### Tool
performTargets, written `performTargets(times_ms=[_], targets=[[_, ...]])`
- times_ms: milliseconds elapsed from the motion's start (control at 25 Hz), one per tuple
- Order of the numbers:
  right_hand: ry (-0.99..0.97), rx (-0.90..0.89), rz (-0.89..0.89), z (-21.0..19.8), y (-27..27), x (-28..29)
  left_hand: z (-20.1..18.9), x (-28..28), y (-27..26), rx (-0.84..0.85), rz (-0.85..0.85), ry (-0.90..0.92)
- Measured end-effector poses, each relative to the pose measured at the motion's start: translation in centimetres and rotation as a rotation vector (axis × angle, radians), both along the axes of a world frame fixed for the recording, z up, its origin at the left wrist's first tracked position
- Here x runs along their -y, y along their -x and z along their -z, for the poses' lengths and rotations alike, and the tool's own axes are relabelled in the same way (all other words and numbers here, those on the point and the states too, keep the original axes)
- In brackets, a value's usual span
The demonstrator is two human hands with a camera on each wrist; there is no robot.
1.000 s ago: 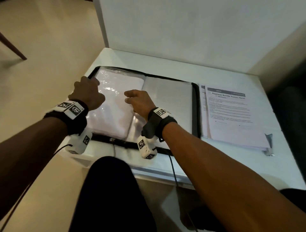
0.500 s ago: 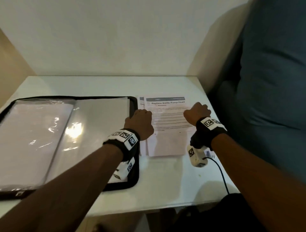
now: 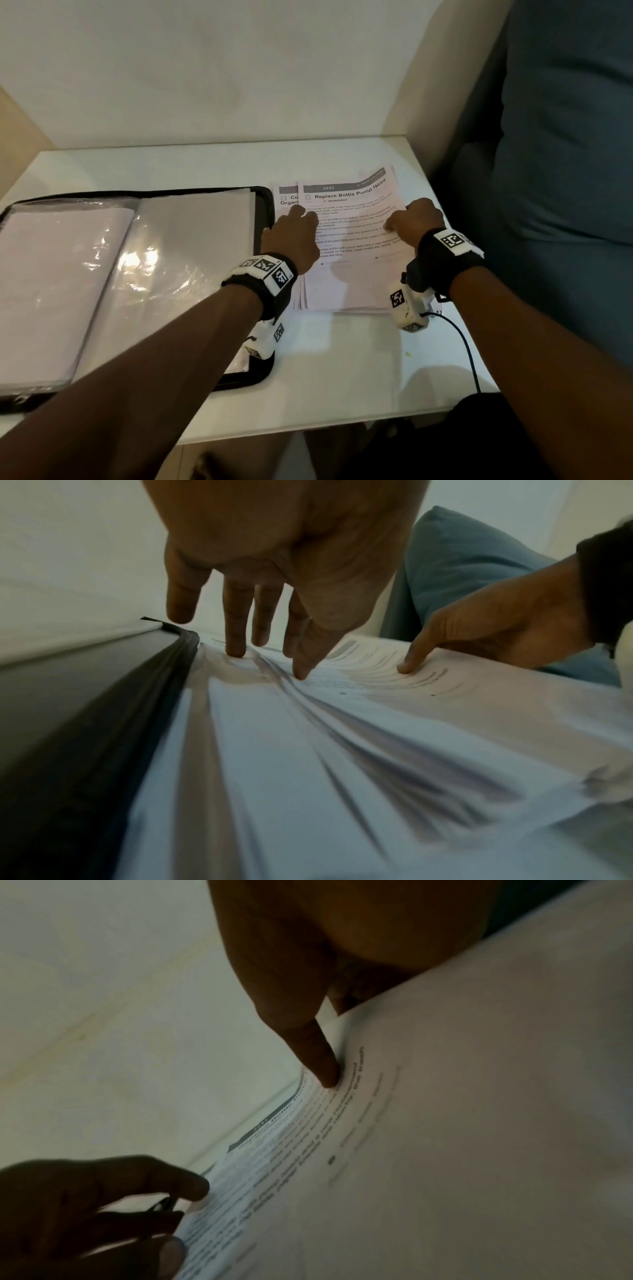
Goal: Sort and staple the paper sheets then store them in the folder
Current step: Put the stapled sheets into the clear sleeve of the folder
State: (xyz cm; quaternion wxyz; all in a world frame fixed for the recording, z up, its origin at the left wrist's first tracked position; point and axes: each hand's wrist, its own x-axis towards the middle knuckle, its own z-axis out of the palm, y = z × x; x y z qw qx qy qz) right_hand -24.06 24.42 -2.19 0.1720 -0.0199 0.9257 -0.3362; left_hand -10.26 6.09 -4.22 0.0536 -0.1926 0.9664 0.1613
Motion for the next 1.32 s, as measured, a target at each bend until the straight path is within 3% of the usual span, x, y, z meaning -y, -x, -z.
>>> performTargets(times_ms=[280,360,480,560,680,760,960,1040,1120,1200,1320], targets=[[0.426,-0.083,0.03,-3.0,-1.8,-1.0,-1.1,0.7,-1.1,-0.331,-0.118,-0.374],[0.6,-0.1,-0.001,-4.8,-3.1,-0.7,-2.5,0.9,-1.3,-0.487,-0.273,-0.615],[0.805,-0.053,-0.009,-7.1,-4.3,0.5,-5.3,1.9,-1.5,-0.617,-0.439,-1.17],[0.937,0.052,-0.05,-8.0,-5.2,1.5,-7.0,2.8,-2.3,-0.678,-0.413,-1.284],[1.028,0.219,-0.145,-9.0,-6.2,2.8,-9.1,4.0,-3.4,-0.768,-0.38,-1.198],[0.966,0.263,-0.22,-9.7,-6.9,3.8,-9.8,5.6,-4.1,-0.805,-0.35,-1.108],[0.853,0.105,-0.328,-10.2,-6.6,8.5,-9.6,10.8,-4.9,-0.81,-0.294,-0.853],[0.791,0.004,-0.324,-10.0,-5.9,10.6,-8.9,13.5,-4.9,-0.637,-0.341,-0.758],[0.773,-0.094,-0.223,-9.2,-4.9,13.0,-7.3,16.9,-5.7,-0.23,-0.352,-0.412],[0.842,-0.143,-0.09,-8.4,-3.6,15.0,-4.9,19.0,-7.2,0.075,-0.233,-0.072],[0.951,-0.143,0.053,-7.5,-2.6,18.0,-1.4,20.0,-9.7,0.101,-0.08,0.064]])
